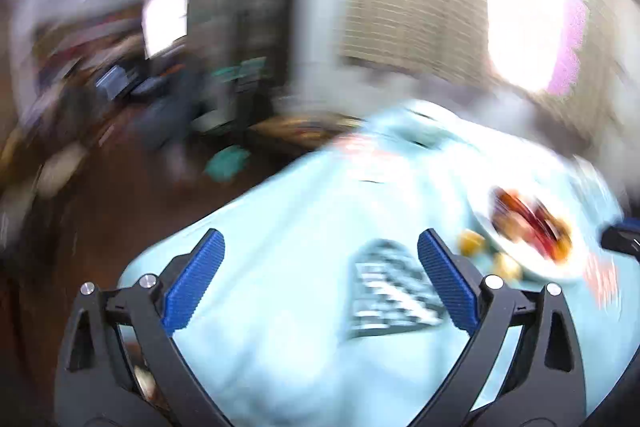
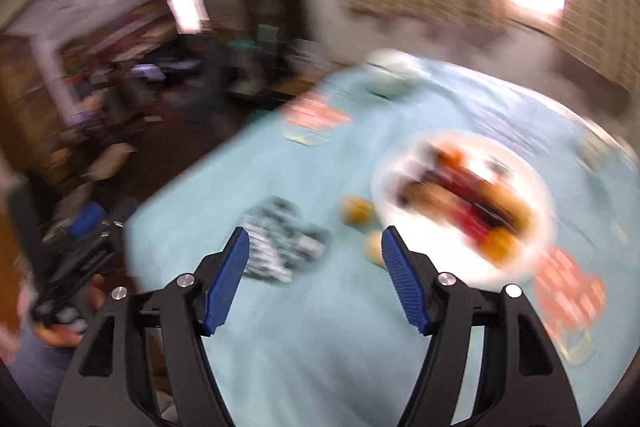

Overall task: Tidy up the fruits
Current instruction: 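Withdraw both open tools from the plate and swing them away from the table, then grasp a tan fruit with the right tool while the left tool grasps a yellow-green citrus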

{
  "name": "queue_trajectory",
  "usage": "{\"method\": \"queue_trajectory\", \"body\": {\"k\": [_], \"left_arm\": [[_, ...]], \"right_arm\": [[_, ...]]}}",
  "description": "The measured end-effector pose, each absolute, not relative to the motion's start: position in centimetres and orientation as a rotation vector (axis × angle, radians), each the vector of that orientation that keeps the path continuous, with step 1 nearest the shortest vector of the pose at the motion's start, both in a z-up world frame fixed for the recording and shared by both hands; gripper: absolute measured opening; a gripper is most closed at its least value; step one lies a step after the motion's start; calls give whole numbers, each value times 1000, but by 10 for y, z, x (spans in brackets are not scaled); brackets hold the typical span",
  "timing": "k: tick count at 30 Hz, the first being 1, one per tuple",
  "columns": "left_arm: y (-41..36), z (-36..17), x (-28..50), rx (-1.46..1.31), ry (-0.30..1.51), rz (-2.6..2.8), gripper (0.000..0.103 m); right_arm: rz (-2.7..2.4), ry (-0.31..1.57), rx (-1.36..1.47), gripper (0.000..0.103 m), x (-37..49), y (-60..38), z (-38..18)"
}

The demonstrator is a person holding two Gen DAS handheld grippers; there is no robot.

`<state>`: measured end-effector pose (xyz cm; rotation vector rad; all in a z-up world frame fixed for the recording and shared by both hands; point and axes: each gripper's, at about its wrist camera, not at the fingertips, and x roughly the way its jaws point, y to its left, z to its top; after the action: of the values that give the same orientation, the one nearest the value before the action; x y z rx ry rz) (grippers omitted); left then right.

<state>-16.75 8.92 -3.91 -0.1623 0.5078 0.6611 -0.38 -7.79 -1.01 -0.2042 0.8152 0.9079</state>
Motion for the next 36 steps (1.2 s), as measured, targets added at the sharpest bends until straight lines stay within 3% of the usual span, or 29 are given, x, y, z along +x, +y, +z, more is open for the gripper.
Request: {"method": "queue_trajectory", "body": {"k": [8,11,24,36], "left_arm": [[23,-9,-76,-53,534,302,99],[3,-26,-36,59,657,271,99],[77,-56,12,87,841,123,99],[156,-90,28,-37,956,223,99]], "right_arm": [[585,823,28,69,17,-169,-21],[532,824,68,69,21,-176,-24],[442,919,56,69,31,-116,-51],[503,1094,-8,69,56,-52,-140]]}}
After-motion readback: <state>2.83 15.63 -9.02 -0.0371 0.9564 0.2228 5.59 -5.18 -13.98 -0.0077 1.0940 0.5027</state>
